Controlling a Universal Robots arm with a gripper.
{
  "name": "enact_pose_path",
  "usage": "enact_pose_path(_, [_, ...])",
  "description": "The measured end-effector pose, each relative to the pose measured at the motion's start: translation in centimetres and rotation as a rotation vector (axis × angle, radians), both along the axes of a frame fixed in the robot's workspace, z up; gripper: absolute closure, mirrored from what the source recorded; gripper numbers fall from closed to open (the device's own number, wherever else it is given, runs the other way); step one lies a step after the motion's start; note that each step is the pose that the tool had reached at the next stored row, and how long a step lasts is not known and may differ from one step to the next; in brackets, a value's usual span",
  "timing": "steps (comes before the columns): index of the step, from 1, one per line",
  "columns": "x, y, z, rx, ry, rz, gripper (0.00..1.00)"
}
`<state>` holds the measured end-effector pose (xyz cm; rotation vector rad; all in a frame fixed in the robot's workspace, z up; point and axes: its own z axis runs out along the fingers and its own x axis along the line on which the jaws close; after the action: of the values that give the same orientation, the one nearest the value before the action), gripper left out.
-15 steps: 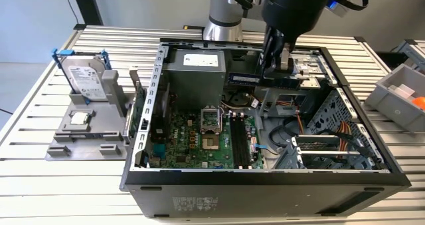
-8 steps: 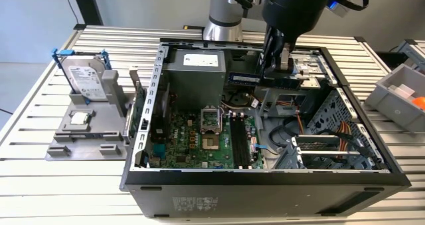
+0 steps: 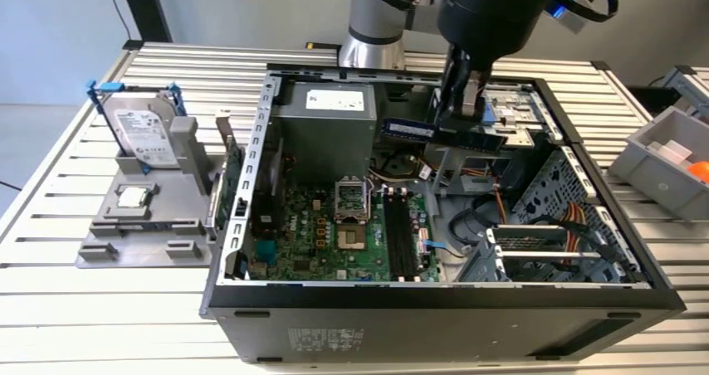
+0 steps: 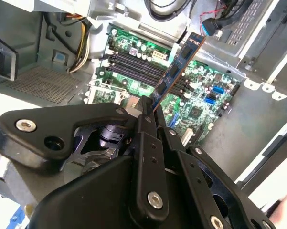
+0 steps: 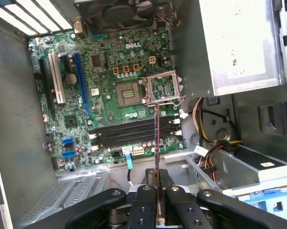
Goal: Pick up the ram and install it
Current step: 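Insert the ram into the slot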
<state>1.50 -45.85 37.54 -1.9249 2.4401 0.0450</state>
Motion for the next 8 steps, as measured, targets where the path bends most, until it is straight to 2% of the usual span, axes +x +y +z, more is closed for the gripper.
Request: enact_pose_path(8, [0.0, 0.0, 0.0, -0.0001, 0.0, -0.104, 1.0])
